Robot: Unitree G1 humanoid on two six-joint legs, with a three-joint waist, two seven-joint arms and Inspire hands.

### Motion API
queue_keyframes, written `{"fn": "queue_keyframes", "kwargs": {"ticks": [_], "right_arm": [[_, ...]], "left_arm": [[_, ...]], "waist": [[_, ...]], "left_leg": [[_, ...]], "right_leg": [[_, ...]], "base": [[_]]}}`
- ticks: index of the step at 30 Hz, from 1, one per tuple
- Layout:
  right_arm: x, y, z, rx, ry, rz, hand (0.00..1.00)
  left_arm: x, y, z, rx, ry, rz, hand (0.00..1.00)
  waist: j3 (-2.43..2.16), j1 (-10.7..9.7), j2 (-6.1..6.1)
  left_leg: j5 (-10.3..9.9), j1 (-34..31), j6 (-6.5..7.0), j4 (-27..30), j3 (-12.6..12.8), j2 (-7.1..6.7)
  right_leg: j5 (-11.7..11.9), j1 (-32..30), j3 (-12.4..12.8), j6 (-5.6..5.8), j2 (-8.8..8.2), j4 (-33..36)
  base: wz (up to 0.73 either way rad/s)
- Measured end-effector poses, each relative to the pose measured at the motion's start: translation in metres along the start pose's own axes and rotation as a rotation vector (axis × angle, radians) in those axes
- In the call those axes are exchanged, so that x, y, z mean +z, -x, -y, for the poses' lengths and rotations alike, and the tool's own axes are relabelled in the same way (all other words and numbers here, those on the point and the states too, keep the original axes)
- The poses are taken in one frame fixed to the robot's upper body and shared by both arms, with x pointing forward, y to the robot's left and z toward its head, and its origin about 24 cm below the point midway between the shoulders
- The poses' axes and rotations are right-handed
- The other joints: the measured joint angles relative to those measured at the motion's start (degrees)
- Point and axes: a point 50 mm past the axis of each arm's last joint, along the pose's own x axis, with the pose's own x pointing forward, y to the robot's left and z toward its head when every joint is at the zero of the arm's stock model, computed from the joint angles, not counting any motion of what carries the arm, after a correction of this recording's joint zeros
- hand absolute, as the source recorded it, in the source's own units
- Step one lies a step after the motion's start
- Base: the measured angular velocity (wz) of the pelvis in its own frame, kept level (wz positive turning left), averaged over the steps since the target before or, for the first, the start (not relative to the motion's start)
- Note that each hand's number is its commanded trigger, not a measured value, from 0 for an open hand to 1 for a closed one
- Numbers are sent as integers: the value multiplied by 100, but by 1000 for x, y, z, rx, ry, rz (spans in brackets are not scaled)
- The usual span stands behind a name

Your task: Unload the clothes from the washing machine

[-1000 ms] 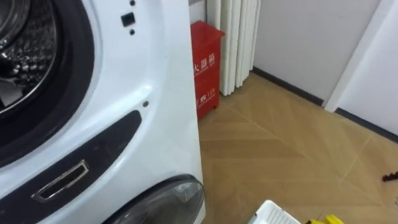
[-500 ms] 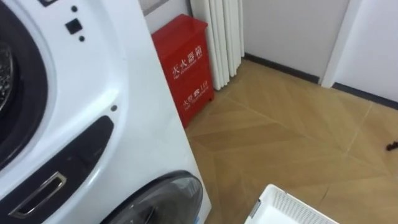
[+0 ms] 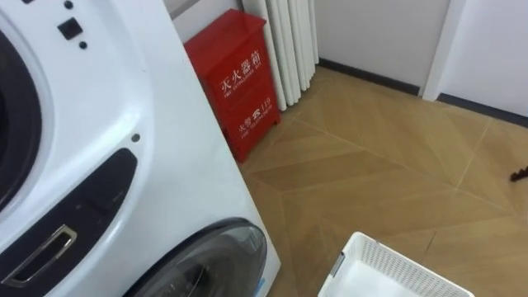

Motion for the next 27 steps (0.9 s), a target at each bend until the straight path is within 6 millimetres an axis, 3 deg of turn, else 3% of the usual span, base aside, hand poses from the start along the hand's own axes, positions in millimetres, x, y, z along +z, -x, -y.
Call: {"fn": "queue_keyframes", "kwargs": {"ticks": [8,14,17,23,27], "right_arm": [[-3,-1,-2,4,10,-8,0],[-6,-1,-3,8,13,-19,0],[-14,-1,1,-10,3,-56,0],[-37,3,3,-20,-24,-148,0],[-71,16,5,-51,-84,-278,0]], "left_arm": [[1,1,2,-2,39,29,0],[-3,2,4,-10,32,22,0],[-5,2,4,-9,48,16,0],[-7,3,4,-10,48,21,0],[-14,5,3,-6,41,7,0]], "waist": [[20,39,-28],[22,34,-86],[4,48,-140],[16,81,-210],[24,223,-452]], "left_leg": [[35,-58,52,4,-93,2],[55,-149,81,44,-339,-11],[57,-148,84,47,-480,-8],[64,-54,83,16,-866,0],[93,158,71,-1,-1157,2]], "right_leg": [[-27,-13,-167,-31,-101,7],[-100,-15,-414,-46,-200,10],[-111,33,-539,-69,-215,-18],[-178,288,-913,-132,-371,-155],[-278,640,-1257,-194,-472,-256]], "base": [[12],[24],[22],[33],[46]]}}
